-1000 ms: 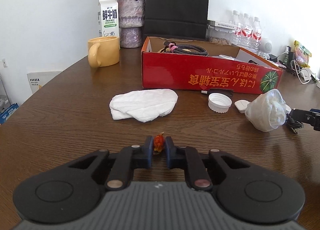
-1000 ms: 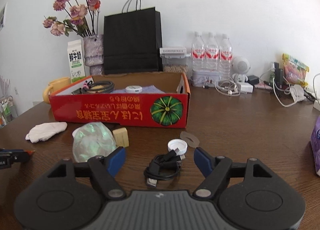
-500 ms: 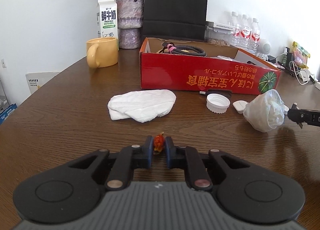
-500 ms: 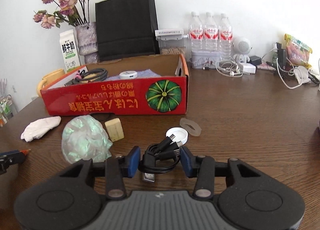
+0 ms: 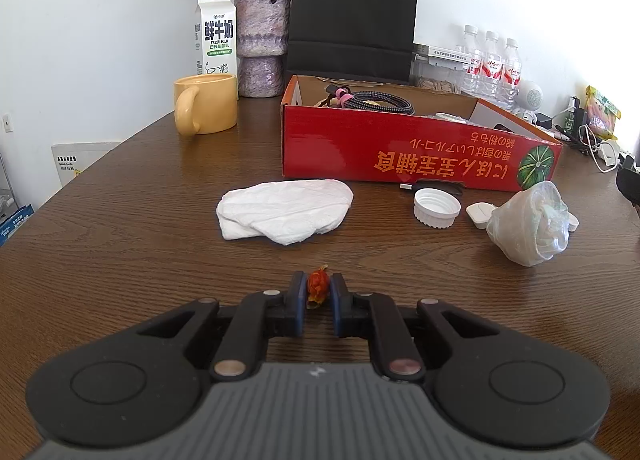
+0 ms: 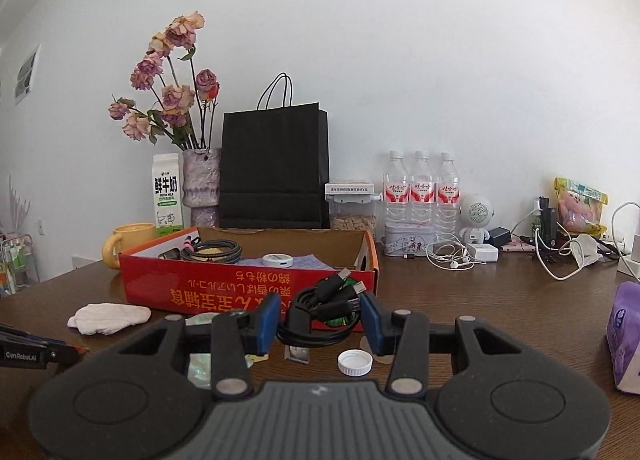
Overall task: Organize objects
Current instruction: 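Carry the orange piece and charger cable into the red box and open both tools, then withdraw both tools from the red box back over the table, then grasp the clear plastic bag with right tool, then grasp the white cloth with left tool while right tool holds the plastic bag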
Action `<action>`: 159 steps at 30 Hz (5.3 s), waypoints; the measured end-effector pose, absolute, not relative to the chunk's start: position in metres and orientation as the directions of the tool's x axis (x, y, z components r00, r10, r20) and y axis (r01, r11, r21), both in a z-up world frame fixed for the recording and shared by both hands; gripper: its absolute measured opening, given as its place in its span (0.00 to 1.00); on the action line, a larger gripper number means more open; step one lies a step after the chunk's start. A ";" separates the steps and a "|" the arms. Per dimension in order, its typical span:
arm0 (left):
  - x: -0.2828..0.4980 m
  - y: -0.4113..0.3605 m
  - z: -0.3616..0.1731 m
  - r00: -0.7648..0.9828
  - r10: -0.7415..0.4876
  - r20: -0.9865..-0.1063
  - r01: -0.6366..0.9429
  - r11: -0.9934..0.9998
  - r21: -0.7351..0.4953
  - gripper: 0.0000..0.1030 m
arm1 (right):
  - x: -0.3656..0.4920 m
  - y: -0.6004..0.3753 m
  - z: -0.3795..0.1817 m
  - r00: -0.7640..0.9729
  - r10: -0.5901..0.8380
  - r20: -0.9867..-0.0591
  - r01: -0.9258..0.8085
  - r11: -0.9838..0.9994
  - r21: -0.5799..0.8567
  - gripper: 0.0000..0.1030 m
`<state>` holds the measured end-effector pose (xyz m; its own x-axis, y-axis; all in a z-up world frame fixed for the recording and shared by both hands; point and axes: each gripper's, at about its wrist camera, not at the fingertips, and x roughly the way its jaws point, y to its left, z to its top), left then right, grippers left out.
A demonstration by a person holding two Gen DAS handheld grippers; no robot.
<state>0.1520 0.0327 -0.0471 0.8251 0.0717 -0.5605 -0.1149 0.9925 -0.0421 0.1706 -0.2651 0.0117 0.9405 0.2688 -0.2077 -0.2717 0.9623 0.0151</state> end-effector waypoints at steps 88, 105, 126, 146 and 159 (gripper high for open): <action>0.258 0.011 -0.005 0.957 0.125 -0.263 -0.136 0.990 -0.024 1.00 | 0.303 -0.220 0.021 0.911 0.324 -0.255 -0.321 0.945 0.056 1.00; 0.188 0.031 -0.021 0.934 0.133 -0.332 -0.168 0.983 -0.079 1.00 | 0.222 -0.223 0.008 0.885 0.366 -0.287 -0.370 0.928 0.043 1.00; 0.166 0.034 -0.029 0.901 0.130 -0.413 -0.189 0.977 -0.104 1.00 | 0.203 -0.195 0.000 0.816 0.414 -0.404 -0.438 0.898 0.035 0.36; 0.173 0.042 -0.034 0.875 0.115 -0.470 -0.207 0.967 -0.148 1.00 | 0.191 -0.240 0.009 0.923 0.297 -0.243 -0.281 0.955 0.097 0.36; 0.238 0.053 -0.028 0.791 0.062 -0.609 -0.038 0.998 0.052 1.00 | 0.189 -0.242 0.008 0.922 0.301 -0.242 -0.283 0.953 0.107 0.38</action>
<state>0.2380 0.0528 -0.0277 0.7906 0.0618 -0.6093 -0.0378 0.9979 0.0522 0.1887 -0.2418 0.0081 0.9222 0.3013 -0.2424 -0.2833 0.9530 0.1070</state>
